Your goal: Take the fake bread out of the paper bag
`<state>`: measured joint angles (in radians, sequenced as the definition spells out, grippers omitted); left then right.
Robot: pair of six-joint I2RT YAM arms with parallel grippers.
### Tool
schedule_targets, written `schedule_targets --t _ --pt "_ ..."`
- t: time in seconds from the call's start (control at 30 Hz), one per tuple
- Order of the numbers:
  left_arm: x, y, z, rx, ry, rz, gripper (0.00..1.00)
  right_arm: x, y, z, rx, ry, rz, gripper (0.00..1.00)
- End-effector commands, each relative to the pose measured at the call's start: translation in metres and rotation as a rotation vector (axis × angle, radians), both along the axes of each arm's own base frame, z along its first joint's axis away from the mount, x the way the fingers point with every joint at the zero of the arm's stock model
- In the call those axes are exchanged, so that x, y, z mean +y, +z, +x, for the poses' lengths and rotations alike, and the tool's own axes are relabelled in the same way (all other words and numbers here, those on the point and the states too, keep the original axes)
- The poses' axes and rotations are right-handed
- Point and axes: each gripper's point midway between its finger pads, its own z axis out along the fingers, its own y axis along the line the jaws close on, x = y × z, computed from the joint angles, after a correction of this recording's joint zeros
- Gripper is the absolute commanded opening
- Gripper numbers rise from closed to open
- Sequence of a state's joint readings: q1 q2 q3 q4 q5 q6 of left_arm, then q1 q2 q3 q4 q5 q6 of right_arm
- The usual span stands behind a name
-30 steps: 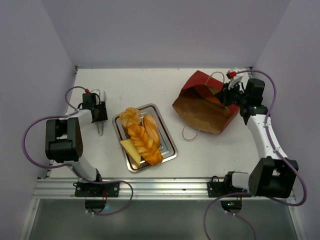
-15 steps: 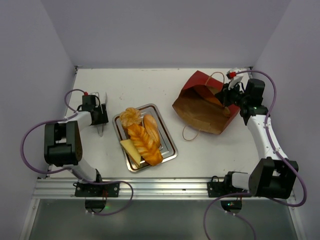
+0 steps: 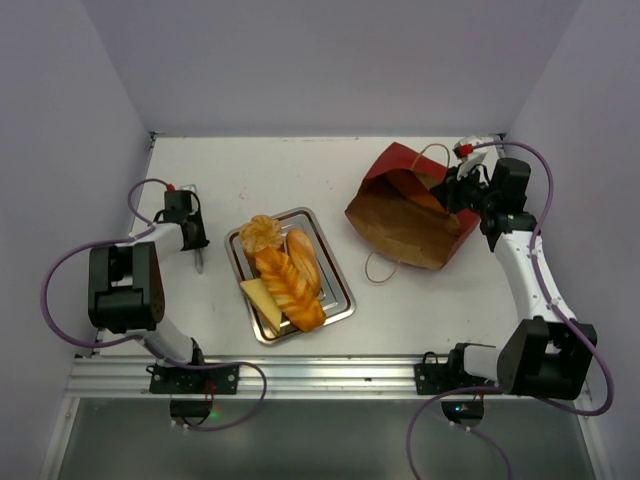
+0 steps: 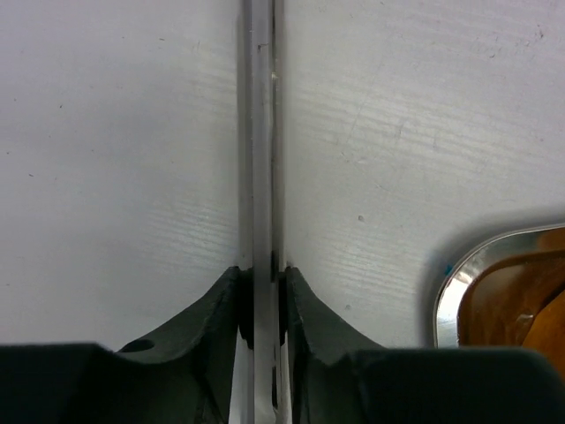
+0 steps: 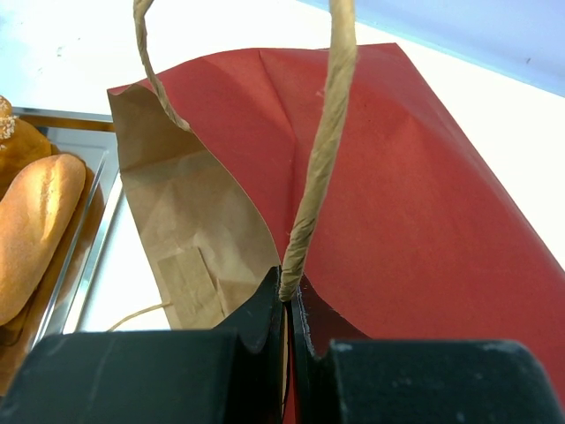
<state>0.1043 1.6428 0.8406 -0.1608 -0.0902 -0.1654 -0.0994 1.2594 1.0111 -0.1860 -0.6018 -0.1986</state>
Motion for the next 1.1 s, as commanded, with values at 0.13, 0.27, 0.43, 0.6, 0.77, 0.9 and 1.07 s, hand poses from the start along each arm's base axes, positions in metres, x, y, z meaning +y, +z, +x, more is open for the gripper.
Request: schedule_targets --t 0.13,0.27,0.43,0.6,0.77,0.9,1.07 --pt "0.001 0.015 0.004 -0.041 0.003 -0.006 0.09 0.003 0.021 -0.002 -0.063 0.017 0.02 0.04" --pt "-0.009 0.048 0.013 -0.134 -0.02 -0.051 0.0 0.002 0.021 -0.002 -0.064 0.014 0.019 0.04" --pt "-0.04 0.119 0.021 -0.315 -0.078 -0.206 0.0 0.0 0.019 -0.001 -0.061 0.008 0.015 0.04" --pt "-0.078 0.193 0.009 -0.493 -0.182 -0.381 0.06 -0.004 0.017 0.0 -0.054 -0.004 0.01 0.04" --pt "-0.124 0.228 -0.014 -0.524 -0.314 -0.627 0.22 -0.008 0.016 0.002 -0.052 -0.017 0.003 0.04" --pt "-0.15 0.251 -0.033 -0.562 -0.401 -0.753 0.33 -0.013 0.017 0.002 -0.051 -0.031 0.002 0.04" --pt "-0.172 0.266 -0.052 -0.566 -0.468 -0.819 0.38 -0.017 0.016 0.002 -0.044 -0.043 0.01 0.04"
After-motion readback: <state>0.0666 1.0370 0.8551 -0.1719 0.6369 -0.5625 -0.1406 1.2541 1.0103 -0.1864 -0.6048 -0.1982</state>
